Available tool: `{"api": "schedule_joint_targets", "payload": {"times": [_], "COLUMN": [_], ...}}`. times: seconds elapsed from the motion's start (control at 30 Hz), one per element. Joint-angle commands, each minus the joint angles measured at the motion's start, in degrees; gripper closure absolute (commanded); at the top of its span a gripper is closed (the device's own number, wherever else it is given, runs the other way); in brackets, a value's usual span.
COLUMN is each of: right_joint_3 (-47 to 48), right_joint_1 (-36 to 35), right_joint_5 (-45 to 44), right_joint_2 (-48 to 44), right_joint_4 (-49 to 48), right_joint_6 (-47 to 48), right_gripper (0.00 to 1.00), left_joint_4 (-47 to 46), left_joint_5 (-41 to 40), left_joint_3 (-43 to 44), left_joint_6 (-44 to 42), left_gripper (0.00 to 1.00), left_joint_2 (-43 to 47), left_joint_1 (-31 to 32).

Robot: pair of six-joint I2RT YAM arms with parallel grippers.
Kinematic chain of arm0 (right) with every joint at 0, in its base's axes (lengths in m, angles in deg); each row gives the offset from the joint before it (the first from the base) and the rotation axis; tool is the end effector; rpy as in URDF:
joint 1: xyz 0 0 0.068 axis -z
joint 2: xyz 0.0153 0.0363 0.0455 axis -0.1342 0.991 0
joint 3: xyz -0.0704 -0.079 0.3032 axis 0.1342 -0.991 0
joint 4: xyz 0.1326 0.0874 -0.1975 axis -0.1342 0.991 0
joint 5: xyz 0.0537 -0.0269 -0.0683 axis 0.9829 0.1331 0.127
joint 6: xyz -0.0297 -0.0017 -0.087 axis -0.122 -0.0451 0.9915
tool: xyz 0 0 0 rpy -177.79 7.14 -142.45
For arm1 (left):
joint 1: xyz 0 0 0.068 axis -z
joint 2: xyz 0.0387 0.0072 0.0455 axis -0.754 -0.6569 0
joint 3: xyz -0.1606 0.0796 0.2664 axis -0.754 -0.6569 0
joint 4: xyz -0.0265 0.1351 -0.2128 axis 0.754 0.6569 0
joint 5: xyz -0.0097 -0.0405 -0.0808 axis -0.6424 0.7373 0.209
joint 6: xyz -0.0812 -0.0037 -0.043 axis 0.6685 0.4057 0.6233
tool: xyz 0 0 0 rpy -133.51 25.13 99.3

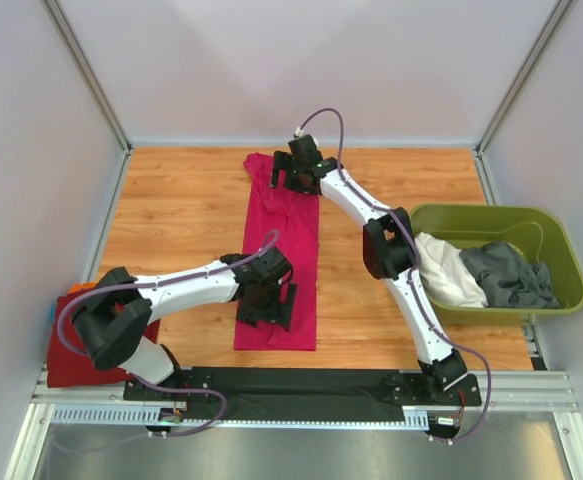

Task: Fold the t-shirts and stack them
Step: Fold the tshirt

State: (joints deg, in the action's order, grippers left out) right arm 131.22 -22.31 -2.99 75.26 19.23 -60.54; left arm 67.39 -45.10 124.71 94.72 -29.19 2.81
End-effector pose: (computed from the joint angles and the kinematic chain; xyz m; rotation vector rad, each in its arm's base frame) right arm 0.5598 0.3212 0.1639 0.0312 2.4261 0.4727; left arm 0.1624 -0.2184 0.1785 0.1614 2.9954 -0.4106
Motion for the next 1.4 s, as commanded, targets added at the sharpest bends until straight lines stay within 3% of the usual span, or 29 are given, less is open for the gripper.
{"api": "schedule_joint_targets", "payload": {"times": [0.0, 0.17, 0.37, 0.43, 0.53, 0.63, 0.77, 0.87, 1.03, 1.37], "right_joint_3": [2.7, -3.4, -33.4, -46.4, -63.2, -73.8, -87.3, -91.9, -96.5, -98.3], "right_joint_1": [1.4, 1.4, -0.8, -3.3, -6.8, -11.0, -19.4, -26.7, -31.4, -34.5], "right_joint_5": [4.8, 6.0, 1.5, -1.3, -2.9, -1.2, -2.1, -2.3, 0.4, 0.0], "right_joint_2": [-11.2, -28.9, -51.2, -56.1, -66.7, -73.3, -77.5, -77.4, -75.1, -71.0], "right_joint_4": [-0.9, 3.8, 7.1, 8.6, 8.0, 5.1, 3.4, 2.0, -4.3, -7.2], "right_joint_6": [2.8, 3.6, -0.3, -3.9, -11.0, -19.5, -29.0, -34.6, -41.0, -44.4], "right_gripper": [0.00, 0.00, 0.00, 0.00, 0.01, 0.14, 0.20, 0.22, 0.32, 0.33], "left_joint_4": [8.9, 15.1, 12.8, 12.6, 10.9, 10.2, 11.9, 12.1, 11.3, 5.6], "left_joint_5": [-3.4, -7.5, -2.4, 3.4, 8.2, 13.4, 12.5, 13.5, 15.4, 15.9], "left_joint_3": [7.3, 12.2, 2.4, -1.7, -7.5, -12.4, -17.7, -21.2, -27.2, -32.4], "left_joint_6": [-3.2, -3.4, -4.7, -5.5, -6.5, -4.4, -2.1, 1.5, 6.1, 7.9], "left_gripper": [0.08, 0.04, 0.03, 0.04, 0.09, 0.13, 0.18, 0.22, 0.25, 0.33], "left_joint_2": [7.1, 16.2, 29.4, 32.8, 36.2, 38.9, 46.4, 51.1, 51.8, 53.3], "left_joint_1": [0.3, -2.3, -14.5, -21.0, -25.7, -26.2, -26.3, -26.3, -26.3, -26.2]}}
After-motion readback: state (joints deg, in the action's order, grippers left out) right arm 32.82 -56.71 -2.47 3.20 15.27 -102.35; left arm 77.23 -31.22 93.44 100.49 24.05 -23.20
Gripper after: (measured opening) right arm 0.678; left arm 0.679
